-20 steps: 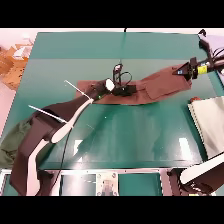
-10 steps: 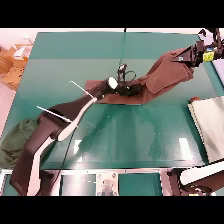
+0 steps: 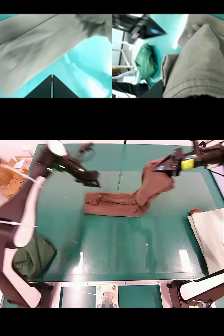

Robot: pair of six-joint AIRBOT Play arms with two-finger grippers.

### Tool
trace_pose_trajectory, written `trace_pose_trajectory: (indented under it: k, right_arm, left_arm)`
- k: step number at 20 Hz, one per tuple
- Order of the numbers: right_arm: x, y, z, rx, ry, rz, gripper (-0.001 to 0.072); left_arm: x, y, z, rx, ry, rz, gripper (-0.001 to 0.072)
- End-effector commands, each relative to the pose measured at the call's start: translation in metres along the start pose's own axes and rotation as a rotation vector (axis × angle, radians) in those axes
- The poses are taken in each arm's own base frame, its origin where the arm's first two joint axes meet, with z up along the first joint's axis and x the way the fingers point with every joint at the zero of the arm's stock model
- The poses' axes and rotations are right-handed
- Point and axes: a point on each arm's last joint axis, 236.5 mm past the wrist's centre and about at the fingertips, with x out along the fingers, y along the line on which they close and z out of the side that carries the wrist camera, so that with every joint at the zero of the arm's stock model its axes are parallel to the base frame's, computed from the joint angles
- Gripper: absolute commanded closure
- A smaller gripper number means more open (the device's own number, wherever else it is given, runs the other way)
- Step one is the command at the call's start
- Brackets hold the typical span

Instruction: Fold the shirts.

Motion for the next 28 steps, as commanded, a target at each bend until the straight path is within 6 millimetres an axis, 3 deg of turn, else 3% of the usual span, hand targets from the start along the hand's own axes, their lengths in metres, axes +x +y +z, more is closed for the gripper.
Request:
trace_pose_trajectory:
  k: [1,2,5,6,7,8,9,10,11,12,15,18,21,22,24,28]
  right_arm:
    - [0.088,0.02,0.012,0.01,-0.033,-0.025,0.0694]
    - [0.12,0.02,0.011,0.014,-0.032,-0.041,0.0694]
    - [0.242,0.02,0.004,0.026,-0.074,-0.041,0.0687]
    - [0.285,0.014,-0.002,0.034,-0.106,-0.047,0.0501]
    - [0.319,0.009,-0.009,0.05,-0.133,-0.049,0.0212]
    - [0.344,0.005,-0.016,0.066,-0.152,-0.048,0.0168]
    - [0.355,0.002,-0.021,0.066,-0.158,-0.056,0.0168]
    - [0.349,-0.003,-0.016,0.066,-0.158,-0.064,0.0168]
    - [0.33,-0.009,-0.005,0.074,-0.161,-0.065,0.0168]
    - [0.302,-0.016,0.01,0.089,-0.163,-0.066,0.0168]
    - [0.195,-0.055,0.045,0.135,-0.166,-0.104,0.0168]
    - [0.105,-0.112,0.042,0.214,-0.122,-0.189,0.0168]
    - [0.049,-0.177,0.015,0.316,-0.06,-0.323,0.0168]
    - [0.04,-0.196,0.003,0.351,-0.04,-0.356,0.0168]
    - [0.05,-0.218,-0.02,0.405,-0.004,-0.37,0.0168]
    - [0.104,-0.24,-0.047,0.425,0.0,-0.408,0.0167]
  left_arm:
    - [-0.067,0.049,-0.03,-0.076,0.038,0.083,0.0686]
    - [-0.075,0.058,-0.031,-0.096,0.028,0.09,0.0686]
    - [-0.09,0.081,-0.037,-0.144,0.011,0.107,0.0686]
    - [-0.094,0.086,-0.037,-0.15,0.005,0.111,0.0686]
    - [-0.096,0.09,-0.038,-0.157,0.001,0.114,0.0686]
    - [-0.098,0.092,-0.038,-0.151,-0.002,0.117,0.0686]
    - [-0.098,0.092,-0.038,-0.133,0.0,0.117,0.0686]
    - [-0.098,0.093,-0.039,-0.117,0.002,0.118,0.0686]
    - [-0.098,0.092,-0.039,-0.099,0.005,0.118,0.0686]
    - [-0.098,0.093,-0.039,-0.09,0.005,0.118,0.0686]
    - [-0.098,0.093,-0.039,-0.085,0.004,0.121,0.0686]
    - [-0.098,0.094,-0.039,-0.086,0.006,0.125,0.0686]
    - [-0.099,0.1,-0.041,-0.089,0.014,0.149,0.0686]
    - [-0.099,0.102,-0.042,-0.091,0.018,0.159,0.0686]
    - [-0.099,0.104,-0.043,-0.092,0.02,0.166,0.0686]
    - [-0.099,0.104,-0.043,-0.092,0.019,0.166,0.0686]
